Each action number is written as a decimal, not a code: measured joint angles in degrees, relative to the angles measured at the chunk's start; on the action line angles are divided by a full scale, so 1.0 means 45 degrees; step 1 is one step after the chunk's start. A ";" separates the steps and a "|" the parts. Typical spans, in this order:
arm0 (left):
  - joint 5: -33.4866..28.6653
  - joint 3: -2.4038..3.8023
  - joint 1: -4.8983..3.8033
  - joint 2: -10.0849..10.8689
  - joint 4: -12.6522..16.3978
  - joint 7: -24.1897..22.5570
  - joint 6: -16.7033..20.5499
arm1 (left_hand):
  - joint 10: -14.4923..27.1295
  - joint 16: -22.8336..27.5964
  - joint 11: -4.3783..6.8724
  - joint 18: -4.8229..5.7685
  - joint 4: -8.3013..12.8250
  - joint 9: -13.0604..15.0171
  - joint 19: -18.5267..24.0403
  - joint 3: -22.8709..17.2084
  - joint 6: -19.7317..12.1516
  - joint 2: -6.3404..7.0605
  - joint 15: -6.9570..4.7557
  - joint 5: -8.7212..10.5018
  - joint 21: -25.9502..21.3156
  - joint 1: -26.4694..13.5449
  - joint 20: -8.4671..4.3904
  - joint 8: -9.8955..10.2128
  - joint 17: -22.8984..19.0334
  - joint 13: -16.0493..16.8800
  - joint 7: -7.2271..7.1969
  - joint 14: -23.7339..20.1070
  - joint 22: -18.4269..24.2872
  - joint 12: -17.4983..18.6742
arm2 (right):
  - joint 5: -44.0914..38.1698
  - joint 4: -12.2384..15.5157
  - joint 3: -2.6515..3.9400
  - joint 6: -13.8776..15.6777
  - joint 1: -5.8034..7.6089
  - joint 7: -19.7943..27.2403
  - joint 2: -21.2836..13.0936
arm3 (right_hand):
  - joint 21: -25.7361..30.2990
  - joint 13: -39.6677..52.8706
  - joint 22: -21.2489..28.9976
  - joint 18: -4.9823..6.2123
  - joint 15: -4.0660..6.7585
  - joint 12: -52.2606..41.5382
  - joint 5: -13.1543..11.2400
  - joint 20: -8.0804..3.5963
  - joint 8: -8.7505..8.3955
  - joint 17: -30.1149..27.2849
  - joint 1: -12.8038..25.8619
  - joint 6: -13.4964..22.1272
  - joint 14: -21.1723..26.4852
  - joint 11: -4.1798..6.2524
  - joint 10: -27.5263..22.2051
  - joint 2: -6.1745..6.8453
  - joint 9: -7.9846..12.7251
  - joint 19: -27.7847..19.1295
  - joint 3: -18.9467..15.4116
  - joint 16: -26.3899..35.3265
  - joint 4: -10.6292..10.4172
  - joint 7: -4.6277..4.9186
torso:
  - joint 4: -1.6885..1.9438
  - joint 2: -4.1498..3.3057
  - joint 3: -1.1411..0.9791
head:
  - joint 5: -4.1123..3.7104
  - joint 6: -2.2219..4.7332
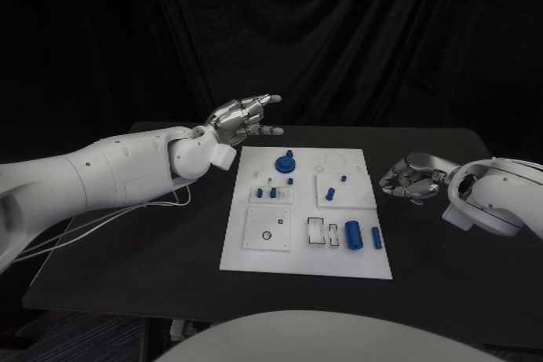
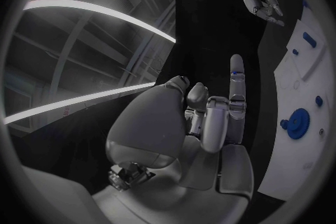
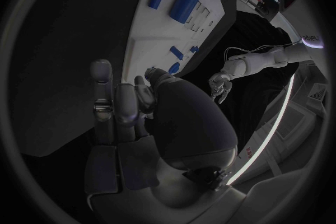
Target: Assemble the parts on the task board
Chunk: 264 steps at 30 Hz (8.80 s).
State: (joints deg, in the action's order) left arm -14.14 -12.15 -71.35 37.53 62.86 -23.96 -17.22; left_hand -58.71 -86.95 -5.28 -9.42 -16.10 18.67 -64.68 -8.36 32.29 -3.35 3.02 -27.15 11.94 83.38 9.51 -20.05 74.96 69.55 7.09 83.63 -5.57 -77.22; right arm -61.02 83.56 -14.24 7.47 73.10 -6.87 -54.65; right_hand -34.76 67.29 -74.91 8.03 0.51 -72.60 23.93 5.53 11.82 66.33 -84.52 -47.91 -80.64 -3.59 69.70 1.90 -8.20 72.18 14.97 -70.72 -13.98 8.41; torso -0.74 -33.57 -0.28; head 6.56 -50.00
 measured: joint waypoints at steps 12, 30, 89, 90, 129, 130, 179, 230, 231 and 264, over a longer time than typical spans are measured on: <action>-0.0070 0.0000 0.0029 -0.0111 -0.0208 0.0467 -0.0394 | 0.3578 0.5143 -0.0427 -0.0179 -0.0048 -0.0909 0.4707 -0.0251 -0.0240 0.0398 0.0635 -0.0180 -0.1355 -0.0964 0.0682 -0.0272 -0.4242 -0.5442 -0.0238 -0.5930 0.0377 0.6518 | 0.0000 -0.0002 0.0000 -0.0022 -0.0003 -0.0009 0.0000 | 0.0083 -0.0023 0.0001 0.0000 0.0000 0.0000 0.0000 0.0000 0.0000 -0.0013 0.0000 0.0000 0.0000 0.0000 0.0000 0.0000 -0.0001 0.0000 0.0051 0.0000 0.0051 0.0000 | 0.0010 0.0005 0.0004 | 0.0015 0.0001; -0.0093 -0.0002 0.0296 -0.0042 -0.0299 0.0524 -0.0551 | 0.9037 0.7468 -0.0154 -0.0081 -0.0072 -0.2256 0.7330 0.2895 -0.1254 -0.0463 0.0637 0.0595 -0.1139 -0.0679 0.0827 0.0669 -0.7731 -0.9182 -0.0768 -1.0401 0.0545 0.9315 | 0.0000 -0.0019 0.0003 -0.0084 -0.0019 -0.0022 0.0008 | 0.0199 -0.0100 0.0001 0.0209 -0.0002 0.0062 0.0000 0.0000 0.0049 -0.0107 0.0000 0.0000 0.0089 0.0046 -0.0046 0.0000 0.0009 0.0000 0.0050 0.0087 0.0051 0.0000 | 0.0023 0.0005 0.0001 | 0.0122 0.0001; 0.9507 0.0003 0.0459 -0.0123 -0.0998 -0.2523 0.3561 | 1.0916 1.2544 -0.0247 0.1240 0.0791 -0.3149 1.0858 0.1355 -0.2113 0.1051 0.1629 0.5097 0.0759 -0.0460 0.0527 -0.2463 -0.8417 -0.4797 -0.0019 -1.6897 -0.2201 0.8132 | 0.0000 -0.0055 0.0002 -0.0381 -0.0052 -0.0076 -0.0008 | 0.1414 -0.0780 0.0002 0.0205 0.0008 0.0707 -0.0001 0.0023 0.0098 -0.0888 -0.0048 -0.0093 0.0464 -0.0022 -0.0663 0.0048 0.0027 -0.0433 0.0296 0.0890 0.0228 0.0002 | 0.0002 0.0009 0.0006 | 0.0267 0.0001; 0.9626 0.0003 0.0459 -0.0134 -0.1045 -0.2642 0.3600 | 1.1063 1.3307 -0.0240 0.1433 0.0745 -0.3156 0.8748 0.1400 -0.2098 0.1052 0.1663 0.5097 0.2929 -0.0460 0.0531 -0.2441 -0.9201 -0.5212 -0.0004 -1.7261 -0.4358 0.8550 | 0.0000 -0.0055 0.0002 -0.0381 -0.0053 -0.0076 -0.0012 | 0.1414 -0.0783 0.0002 0.0205 0.0008 0.0706 0.0000 0.0023 0.0098 -0.0893 -0.0048 -0.0093 0.0464 -0.0022 -0.0663 0.0048 0.0027 -0.0433 0.0296 0.0890 0.0228 0.0002 | 0.0002 0.0009 0.0006 | 0.0266 0.0001; 1.3226 0.0003 0.0459 0.0318 -0.0288 -0.3301 0.5357 | 1.0345 1.7256 0.1163 0.2022 0.0072 -0.3603 -0.4299 0.3195 -0.4254 0.1251 0.0141 0.3208 1.7246 -0.0927 0.1567 0.1781 -1.2963 -1.1226 -0.3062 -1.5832 -1.5415 1.4052 | 0.0302 0.0030 0.0002 0.1071 -0.0055 0.1084 -0.0095 | 0.1515 -0.0886 -0.0005 0.0204 -0.0035 0.0756 0.0057 0.0023 0.0332 -0.0990 0.0137 -0.0432 0.0507 0.0023 -0.0706 0.0233 0.0003 -0.0432 0.0402 0.1024 0.0263 -0.0113 | 0.0010 0.0012 0.0007 | 0.0316 0.0001; 1.3253 0.0003 0.0459 0.0317 -0.0288 -0.3302 0.5357 | 1.0023 1.7088 0.0975 0.2023 0.0112 -0.3592 -0.4289 0.3072 -0.4167 0.1090 0.0305 0.3118 1.7246 -0.0767 0.1576 0.1732 -1.2695 -1.0934 -0.2915 -1.5525 -1.5414 1.3821 | 0.0304 0.0030 0.0002 0.1071 -0.0055 0.1086 -0.0095 | 0.1515 -0.0885 -0.0005 0.0204 -0.0035 0.0756 0.0057 0.0023 0.0332 -0.0990 0.0137 -0.0433 0.0507 0.0023 -0.0706 0.0233 0.0003 -0.0432 0.0402 0.1024 0.0264 -0.0113 | 0.0010 0.0012 0.0007 | 0.0339 0.0001; 1.9553 0.0005 0.0449 0.0271 0.0455 -0.3258 0.9315 | 0.4368 0.6898 -0.0392 0.0409 0.0783 -0.3294 0.5457 -0.0337 0.0389 0.0750 0.0815 0.2483 0.2365 0.1116 0.1028 0.1774 -0.5259 -0.7825 -0.0527 -0.5766 -0.3567 1.1250 | 0.0337 0.0086 0.0001 0.1314 -0.0056 0.1418 -0.0145 | 0.1579 -0.0925 0.0000 0.0203 -0.0036 0.0805 0.0148 0.0023 0.0332 -0.1024 0.0136 -0.0432 0.0507 0.0023 -0.0705 0.0232 0.0007 -0.0432 0.0437 0.1073 0.0298 -0.0113 | 0.0000 0.0013 0.0002 | 0.0367 0.0001; 2.1759 0.0013 0.0055 -0.1412 -0.0416 0.1221 0.6047 | 0.4131 -0.0325 0.0225 -0.0173 0.2188 -0.2408 -0.3046 -0.3403 0.2925 0.2428 -0.0847 0.4927 -0.1895 0.0546 -0.0793 0.2831 -0.0004 -0.8181 -0.0158 0.0078 0.0501 1.2627 | 0.0341 -0.0052 0.0002 0.0728 -0.0056 0.1153 0.0087 | 0.2697 -0.1675 0.0151 0.0406 0.0053 0.1496 0.0198 -0.0067 0.0430 -0.2034 0.0087 -0.0522 0.0873 0.0112 -0.1251 0.0281 0.0008 -0.0615 0.0647 0.2106 0.0509 -0.0112 | 0.0016 0.0013 0.0005 | -0.0232 0.0001; 2.1970 0.0015 0.0051 -0.1452 -0.0428 0.1284 0.6033 | 0.4173 -0.0325 0.0309 -0.0173 0.2244 -0.2365 -0.2961 -0.3212 0.2985 0.2497 -0.0876 0.4945 -0.1895 0.0477 -0.0801 0.2830 -0.0005 -0.8610 -0.0219 0.0049 0.0503 1.3043 | 0.0341 -0.0062 0.0002 0.0716 -0.0056 0.1149 0.0096 | 0.2697 -0.1675 0.0151 0.0406 0.0053 0.1496 0.0198 -0.0067 0.0430 -0.2034 0.0087 -0.0522 0.0873 0.0112 -0.1252 0.0281 0.0008 -0.0615 0.0647 0.2106 0.0509 -0.0112 | 0.0016 0.0015 0.0005 | -0.0243 0.0001; 2.5838 0.0016 -0.0041 -0.2458 -0.0761 0.2130 0.6032 | 0.2897 -0.0187 0.0628 -0.0174 0.2210 -0.2096 -0.2805 -0.1713 0.3799 0.2528 -0.1013 0.3587 -0.1894 0.0147 -0.0864 0.3119 -0.0008 -0.9996 -0.0570 0.0094 0.0500 1.3623 | 0.0342 -0.0248 0.0002 0.0418 -0.0056 0.1020 0.0357 | 0.2697 -0.1701 0.0177 0.0405 0.0053 0.1553 0.0197 -0.0067 0.0429 -0.2032 0.0034 -0.0616 0.0873 0.0112 -0.1251 0.0334 0.0008 -0.0615 0.0718 0.2157 0.0580 -0.0110 | 0.0023 0.0021 0.0000 | -0.0294 0.0001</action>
State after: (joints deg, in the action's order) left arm 102.13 -12.08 -71.53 26.47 59.43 -14.37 9.93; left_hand -45.67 -87.79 -2.46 -10.21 -6.15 9.24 -77.30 -16.07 49.39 8.03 -1.54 -11.01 3.42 84.04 5.62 -6.02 74.92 24.57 4.53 84.05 -3.32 -15.92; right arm -59.48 82.44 -14.23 9.35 72.84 -2.28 -53.05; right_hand -22.62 59.63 -74.12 9.85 0.75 -65.61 24.82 5.23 13.75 57.19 -84.37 -50.68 -76.71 -3.09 64.07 3.40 -8.16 69.41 18.20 -61.01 -11.37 7.91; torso -0.63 -33.48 -0.28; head 5.24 -50.00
